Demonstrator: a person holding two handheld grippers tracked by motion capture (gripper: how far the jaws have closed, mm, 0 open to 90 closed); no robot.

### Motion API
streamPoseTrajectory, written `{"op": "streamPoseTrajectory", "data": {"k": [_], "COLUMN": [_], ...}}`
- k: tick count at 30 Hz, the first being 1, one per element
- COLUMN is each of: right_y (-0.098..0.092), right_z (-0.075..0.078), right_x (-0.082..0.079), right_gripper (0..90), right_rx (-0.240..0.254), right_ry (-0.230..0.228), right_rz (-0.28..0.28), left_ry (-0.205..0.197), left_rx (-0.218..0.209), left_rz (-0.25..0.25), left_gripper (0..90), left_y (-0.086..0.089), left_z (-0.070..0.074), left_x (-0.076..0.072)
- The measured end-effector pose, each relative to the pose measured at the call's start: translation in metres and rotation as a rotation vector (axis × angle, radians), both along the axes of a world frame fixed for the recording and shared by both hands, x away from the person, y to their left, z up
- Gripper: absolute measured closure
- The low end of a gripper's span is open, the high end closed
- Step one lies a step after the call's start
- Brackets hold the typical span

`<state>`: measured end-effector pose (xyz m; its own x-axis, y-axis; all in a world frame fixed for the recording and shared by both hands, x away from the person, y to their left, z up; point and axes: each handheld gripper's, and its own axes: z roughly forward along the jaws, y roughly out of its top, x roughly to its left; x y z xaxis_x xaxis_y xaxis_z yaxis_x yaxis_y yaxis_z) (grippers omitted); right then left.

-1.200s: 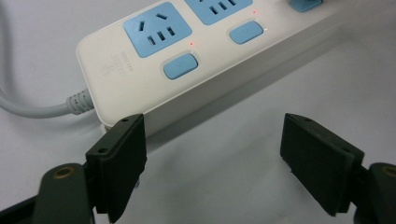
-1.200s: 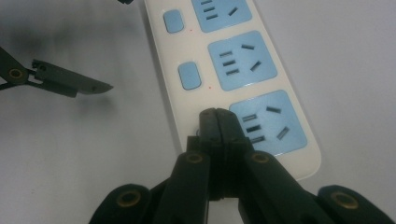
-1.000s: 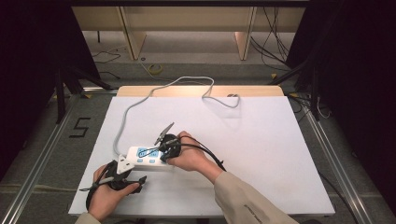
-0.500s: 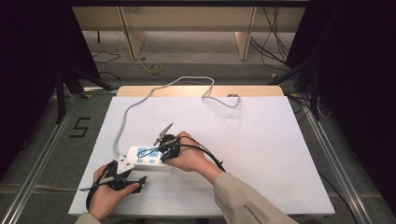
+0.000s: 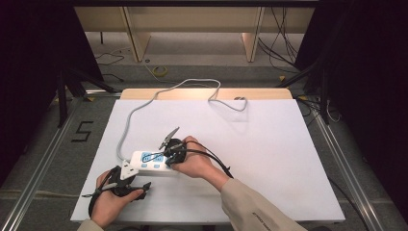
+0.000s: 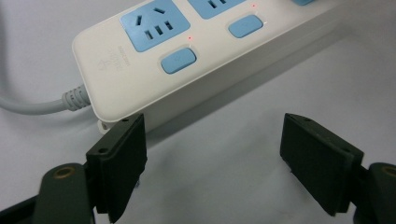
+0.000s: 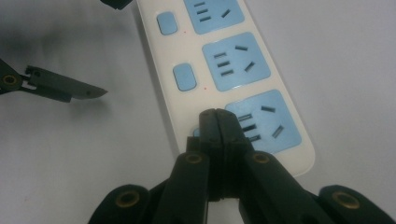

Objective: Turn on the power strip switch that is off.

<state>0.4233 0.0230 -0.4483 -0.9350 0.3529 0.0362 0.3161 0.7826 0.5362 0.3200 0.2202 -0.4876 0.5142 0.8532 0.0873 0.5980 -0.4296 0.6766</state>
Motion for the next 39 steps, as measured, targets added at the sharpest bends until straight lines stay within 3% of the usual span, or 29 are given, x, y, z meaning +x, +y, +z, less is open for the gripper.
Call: {"op": "streamPoseTrajectory", "data": {"k": [6, 27, 32, 39], "right_y": [-0.007, -0.047, -0.061, -0.082], "right_z": [0.005, 0.012, 0.011, 0.01], "right_x": [0.002, 0.001, 0.002, -0.001], "right_gripper": [88.7, 82.9, 81.6, 78.3], "right_rx": [0.04, 0.055, 0.069, 0.077], "right_ry": [-0.022, -0.016, -0.038, -0.033], "right_rz": [-0.014, -0.07, -0.073, -0.102], "left_ry": [0.0, 0.002, 0.005, 0.007], "left_rx": [-0.001, 0.002, -0.001, -0.003], "left_rz": [0.007, 0.008, 0.009, 0.011], "left_gripper": [22.8, 22.9, 23.2, 23.2], "left_y": [0.001, 0.0, 0.0, 0.0], "left_z": [0.0, -0.001, -0.001, -0.001], "left_x": [-0.001, -0.001, -0.002, -0.002]}}
